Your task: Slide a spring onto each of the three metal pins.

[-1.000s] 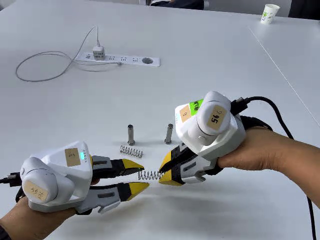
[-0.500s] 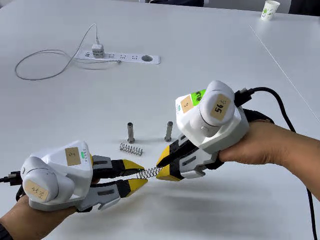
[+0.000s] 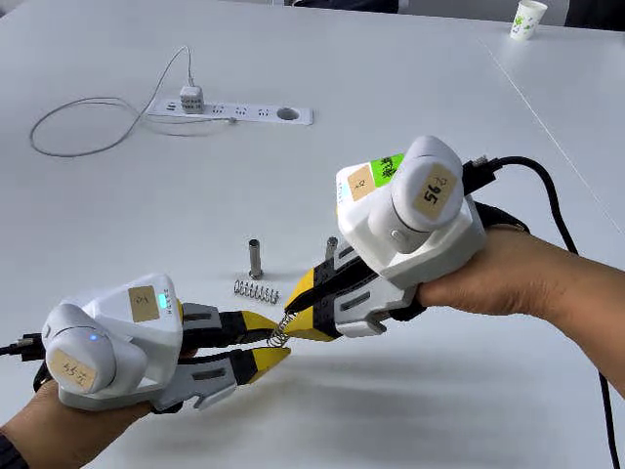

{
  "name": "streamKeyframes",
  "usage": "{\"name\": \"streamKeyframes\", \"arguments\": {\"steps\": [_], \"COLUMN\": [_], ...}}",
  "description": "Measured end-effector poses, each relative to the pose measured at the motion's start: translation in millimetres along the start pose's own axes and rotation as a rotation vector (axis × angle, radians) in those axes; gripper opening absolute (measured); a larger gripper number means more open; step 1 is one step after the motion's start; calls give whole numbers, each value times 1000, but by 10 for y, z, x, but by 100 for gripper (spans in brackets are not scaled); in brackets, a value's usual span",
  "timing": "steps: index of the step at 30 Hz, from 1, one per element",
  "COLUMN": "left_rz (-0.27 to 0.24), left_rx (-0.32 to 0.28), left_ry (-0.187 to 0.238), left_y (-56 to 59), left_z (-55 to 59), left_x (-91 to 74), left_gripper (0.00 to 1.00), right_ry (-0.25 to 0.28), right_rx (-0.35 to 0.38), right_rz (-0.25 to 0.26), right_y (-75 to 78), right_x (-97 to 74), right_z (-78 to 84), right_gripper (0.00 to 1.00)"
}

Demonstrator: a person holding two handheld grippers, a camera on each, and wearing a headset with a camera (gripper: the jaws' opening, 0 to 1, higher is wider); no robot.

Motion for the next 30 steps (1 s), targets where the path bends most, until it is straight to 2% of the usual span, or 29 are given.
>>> {"name": "streamKeyframes", "arguments": {"steps": [12, 22, 30], "left_rz": [-5, -4, -15], "left_rx": [-23, -37, -74], "left_ry": [23, 31, 46], "left_y": [-11, -19, -43], "left_z": [-24, -22, -24], "left_x": [5, 14, 0], "left_gripper": [11, 12, 19], "right_ry": [37, 40, 27], "right_rx": [-10, -7, 1], "right_rz": [12, 19, 32], "right_y": [2, 9, 50], "right_x": [49, 55, 24], "right_z": [-98, -96, -57], "right_gripper": [11, 11, 11]}}
Point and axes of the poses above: the centre of the closed fingertips' face, and the gripper's own axes: x roughly forward along the fingers, y roughly to its right, z roughly out of its underside, the point moved 7 cm from there along -x, roughly backward along the fingers, and after that the axes turned 4 degrees about z, right-handed, at the moved point
